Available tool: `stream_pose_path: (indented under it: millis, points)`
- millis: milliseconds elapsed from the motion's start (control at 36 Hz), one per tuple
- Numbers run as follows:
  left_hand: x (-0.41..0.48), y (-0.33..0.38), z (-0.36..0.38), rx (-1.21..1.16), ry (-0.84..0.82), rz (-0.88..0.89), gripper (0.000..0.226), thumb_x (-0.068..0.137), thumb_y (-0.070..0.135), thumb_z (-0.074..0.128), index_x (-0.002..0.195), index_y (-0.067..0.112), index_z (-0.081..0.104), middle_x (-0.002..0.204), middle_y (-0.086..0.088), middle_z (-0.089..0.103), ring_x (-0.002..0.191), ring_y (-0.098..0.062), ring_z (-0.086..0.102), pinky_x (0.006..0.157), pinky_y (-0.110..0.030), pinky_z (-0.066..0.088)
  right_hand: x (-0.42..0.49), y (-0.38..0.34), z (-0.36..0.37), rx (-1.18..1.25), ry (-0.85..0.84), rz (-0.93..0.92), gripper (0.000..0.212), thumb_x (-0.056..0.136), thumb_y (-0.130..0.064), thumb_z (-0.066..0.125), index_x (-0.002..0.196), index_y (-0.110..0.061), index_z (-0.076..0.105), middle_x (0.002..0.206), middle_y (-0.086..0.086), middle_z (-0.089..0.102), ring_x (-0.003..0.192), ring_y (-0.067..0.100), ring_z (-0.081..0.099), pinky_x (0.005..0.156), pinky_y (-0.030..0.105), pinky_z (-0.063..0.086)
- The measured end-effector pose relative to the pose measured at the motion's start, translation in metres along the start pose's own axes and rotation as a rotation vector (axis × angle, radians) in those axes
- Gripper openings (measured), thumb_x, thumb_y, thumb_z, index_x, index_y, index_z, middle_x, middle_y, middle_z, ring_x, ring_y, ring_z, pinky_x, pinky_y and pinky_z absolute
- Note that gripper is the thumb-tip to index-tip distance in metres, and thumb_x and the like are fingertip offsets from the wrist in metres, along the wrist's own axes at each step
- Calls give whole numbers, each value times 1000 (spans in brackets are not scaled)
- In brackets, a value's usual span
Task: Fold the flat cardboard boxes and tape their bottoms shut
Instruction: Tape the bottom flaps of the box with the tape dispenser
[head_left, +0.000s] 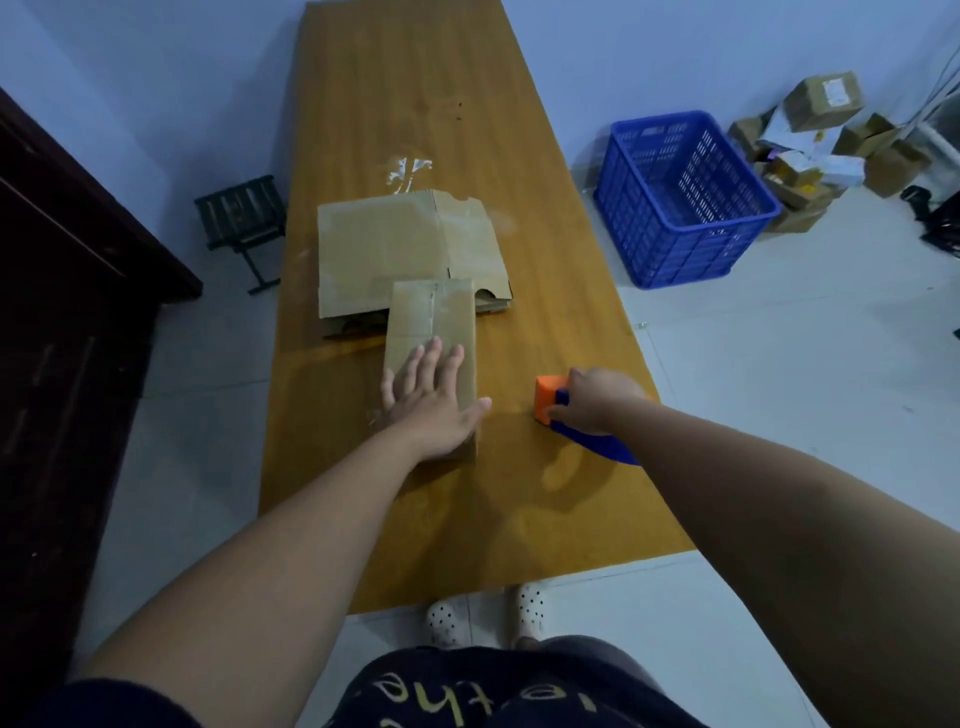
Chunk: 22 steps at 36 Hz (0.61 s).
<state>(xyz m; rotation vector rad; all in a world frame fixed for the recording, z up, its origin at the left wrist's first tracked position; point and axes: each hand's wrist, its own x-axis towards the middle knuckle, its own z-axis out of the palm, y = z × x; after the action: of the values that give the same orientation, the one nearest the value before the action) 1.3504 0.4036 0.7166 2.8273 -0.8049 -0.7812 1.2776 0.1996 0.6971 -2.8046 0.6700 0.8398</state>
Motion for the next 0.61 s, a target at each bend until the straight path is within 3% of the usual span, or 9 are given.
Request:
stream_pose_path:
  millis: [167, 306, 444, 611]
  points:
    - [1, 1, 2, 1, 19, -13, 84, 92, 59, 41, 151, 33, -14, 156, 5, -29, 142, -16, -27, 113, -46, -16, 0, -11, 5, -62, 208, -100, 63, 91, -59, 50, 134, -14, 41, 123, 8, 55, 96, 26, 62, 64, 33, 48]
    - [0, 1, 3, 1, 43, -12, 85, 92, 58, 42, 151, 33, -13, 156, 5, -27, 143, -16, -26, 114, -46, -16, -1, -12, 11, -265, 269, -215, 61, 94, -54, 49, 138, -13, 37, 123, 6, 52, 86, 21, 63, 61, 30, 52]
    - [-1, 1, 2, 0, 41, -12, 85, 92, 57, 43, 151, 32, -13, 156, 4, -27, 143, -16, -25, 115, -47, -15, 1, -12, 18, -374, 278, -285, 62, 95, -52, 47, 138, -9, 35, 121, 6, 52, 83, 20, 62, 55, 28, 39]
    - [0, 3, 4, 18, 56, -27, 88, 90, 56, 46, 151, 32, -13, 157, 4, -26, 143, -17, -25, 115, -47, -14, 9, -13, 29, -299, 260, -286, 71, 95, -48, 52, 147, -8, 25, 135, 10, 47, 103, 26, 62, 70, 33, 42]
